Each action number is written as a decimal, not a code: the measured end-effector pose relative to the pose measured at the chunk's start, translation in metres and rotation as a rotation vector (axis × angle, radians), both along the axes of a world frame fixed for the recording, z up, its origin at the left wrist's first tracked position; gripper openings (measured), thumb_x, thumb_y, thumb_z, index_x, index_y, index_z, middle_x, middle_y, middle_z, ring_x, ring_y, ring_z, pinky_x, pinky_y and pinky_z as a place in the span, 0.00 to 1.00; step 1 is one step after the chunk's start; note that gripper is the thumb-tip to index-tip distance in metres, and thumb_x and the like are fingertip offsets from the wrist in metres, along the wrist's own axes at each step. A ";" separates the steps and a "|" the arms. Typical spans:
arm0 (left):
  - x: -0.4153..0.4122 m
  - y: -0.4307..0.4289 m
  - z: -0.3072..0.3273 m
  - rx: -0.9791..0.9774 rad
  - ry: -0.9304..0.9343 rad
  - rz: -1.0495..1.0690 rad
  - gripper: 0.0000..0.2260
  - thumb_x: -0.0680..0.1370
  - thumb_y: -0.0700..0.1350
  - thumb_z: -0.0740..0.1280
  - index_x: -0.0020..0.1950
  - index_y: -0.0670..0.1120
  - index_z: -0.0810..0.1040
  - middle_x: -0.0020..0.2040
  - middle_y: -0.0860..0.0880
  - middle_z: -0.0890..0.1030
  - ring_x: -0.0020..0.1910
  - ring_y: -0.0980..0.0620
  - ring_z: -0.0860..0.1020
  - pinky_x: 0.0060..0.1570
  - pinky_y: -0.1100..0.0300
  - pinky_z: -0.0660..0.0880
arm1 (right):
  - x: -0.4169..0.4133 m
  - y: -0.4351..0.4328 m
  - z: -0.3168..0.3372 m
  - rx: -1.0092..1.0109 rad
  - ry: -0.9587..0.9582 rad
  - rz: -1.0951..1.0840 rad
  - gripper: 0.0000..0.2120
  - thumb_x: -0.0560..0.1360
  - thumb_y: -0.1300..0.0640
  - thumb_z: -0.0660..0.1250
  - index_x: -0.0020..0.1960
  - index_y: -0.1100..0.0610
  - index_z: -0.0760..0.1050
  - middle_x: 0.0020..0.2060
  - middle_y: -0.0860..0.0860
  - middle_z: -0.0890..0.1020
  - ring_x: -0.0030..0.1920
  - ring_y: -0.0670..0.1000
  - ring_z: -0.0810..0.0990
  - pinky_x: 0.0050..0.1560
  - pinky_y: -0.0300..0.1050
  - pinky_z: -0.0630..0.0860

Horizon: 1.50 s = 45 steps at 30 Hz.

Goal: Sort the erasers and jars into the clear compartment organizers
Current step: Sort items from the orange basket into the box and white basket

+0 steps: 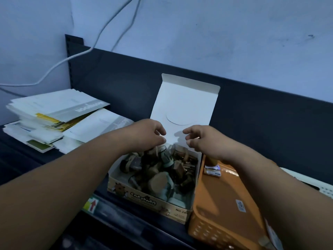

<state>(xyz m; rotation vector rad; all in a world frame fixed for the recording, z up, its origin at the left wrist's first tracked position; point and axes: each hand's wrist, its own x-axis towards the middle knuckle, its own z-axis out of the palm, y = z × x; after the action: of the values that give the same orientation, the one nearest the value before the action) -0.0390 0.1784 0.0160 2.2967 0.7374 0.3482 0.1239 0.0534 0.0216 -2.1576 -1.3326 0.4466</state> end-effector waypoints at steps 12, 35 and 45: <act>0.077 -0.058 -0.013 0.119 0.053 -0.239 0.13 0.76 0.48 0.68 0.61 0.51 0.77 0.59 0.52 0.77 0.56 0.53 0.76 0.54 0.59 0.73 | 0.059 -0.054 -0.029 -0.179 -0.257 -0.177 0.09 0.77 0.55 0.67 0.57 0.50 0.77 0.51 0.48 0.81 0.48 0.48 0.78 0.50 0.46 0.77; 0.062 -0.047 -0.035 0.005 -0.013 -0.205 0.25 0.76 0.53 0.67 0.72 0.51 0.67 0.63 0.52 0.76 0.59 0.54 0.75 0.61 0.53 0.73 | 0.065 -0.056 -0.018 0.073 -0.235 -0.177 0.09 0.76 0.50 0.67 0.55 0.47 0.71 0.47 0.43 0.79 0.48 0.45 0.78 0.47 0.45 0.77; 0.002 -0.016 -0.005 0.085 -0.123 -0.027 0.20 0.76 0.51 0.68 0.68 0.51 0.72 0.59 0.52 0.77 0.54 0.56 0.77 0.52 0.53 0.79 | -0.008 -0.003 -0.009 0.105 -0.122 0.068 0.18 0.74 0.49 0.70 0.63 0.49 0.74 0.57 0.47 0.77 0.54 0.49 0.78 0.57 0.48 0.76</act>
<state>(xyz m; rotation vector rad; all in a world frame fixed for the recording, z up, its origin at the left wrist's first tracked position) -0.0369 0.1623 0.0112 2.3381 0.6403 0.5126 0.1163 0.0507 0.0131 -2.0868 -1.4665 0.2681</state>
